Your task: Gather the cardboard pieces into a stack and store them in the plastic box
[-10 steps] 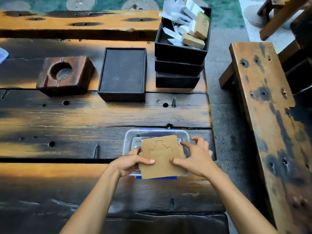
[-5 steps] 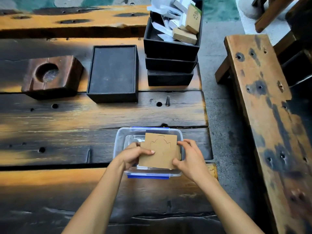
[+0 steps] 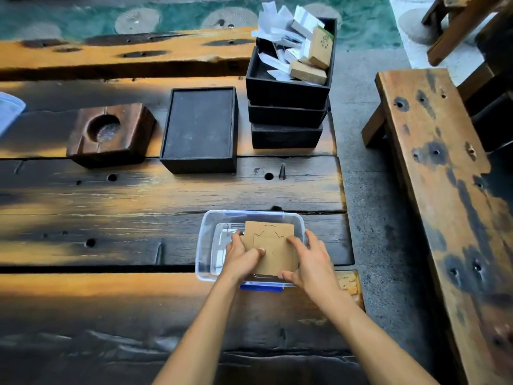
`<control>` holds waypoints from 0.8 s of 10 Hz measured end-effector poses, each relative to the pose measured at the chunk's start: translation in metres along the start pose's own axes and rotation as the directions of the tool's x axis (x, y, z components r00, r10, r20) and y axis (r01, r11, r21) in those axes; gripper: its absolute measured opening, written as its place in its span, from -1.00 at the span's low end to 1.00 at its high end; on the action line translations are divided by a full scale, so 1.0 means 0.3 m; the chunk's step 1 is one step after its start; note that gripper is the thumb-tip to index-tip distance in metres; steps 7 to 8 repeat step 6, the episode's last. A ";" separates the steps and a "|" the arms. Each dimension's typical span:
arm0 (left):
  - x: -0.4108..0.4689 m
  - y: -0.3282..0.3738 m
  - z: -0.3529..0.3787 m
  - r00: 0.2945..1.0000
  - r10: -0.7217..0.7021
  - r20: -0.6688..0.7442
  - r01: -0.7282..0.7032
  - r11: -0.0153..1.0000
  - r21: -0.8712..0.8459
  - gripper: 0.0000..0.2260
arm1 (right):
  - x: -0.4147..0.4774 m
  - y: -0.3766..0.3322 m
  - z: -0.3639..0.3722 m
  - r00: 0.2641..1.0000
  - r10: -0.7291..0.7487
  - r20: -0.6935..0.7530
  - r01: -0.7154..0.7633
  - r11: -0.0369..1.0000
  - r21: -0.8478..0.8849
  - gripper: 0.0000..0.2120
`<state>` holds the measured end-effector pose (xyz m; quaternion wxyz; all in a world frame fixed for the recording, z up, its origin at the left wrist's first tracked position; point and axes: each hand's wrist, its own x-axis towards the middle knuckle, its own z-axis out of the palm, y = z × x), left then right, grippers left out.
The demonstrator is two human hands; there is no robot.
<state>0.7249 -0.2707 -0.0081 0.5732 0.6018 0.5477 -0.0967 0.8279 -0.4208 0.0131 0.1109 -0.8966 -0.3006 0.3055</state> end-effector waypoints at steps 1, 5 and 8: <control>-0.011 0.016 0.002 1.000 -0.006 0.008 0.006 1.000 0.015 -0.28 | -0.009 -0.007 -0.024 1.000 -0.022 0.004 0.022 0.999 -0.023 -0.11; -0.172 -0.029 -0.123 0.949 0.312 -0.050 -0.260 0.861 0.436 -0.29 | -0.133 -0.102 -0.084 1.000 -0.009 -0.015 0.008 0.999 -0.049 -0.19; -0.228 -0.079 -0.178 0.899 0.429 -0.090 -0.291 0.737 0.610 -0.30 | -0.185 -0.138 -0.066 0.998 -0.021 -0.051 0.017 0.997 -0.072 -0.18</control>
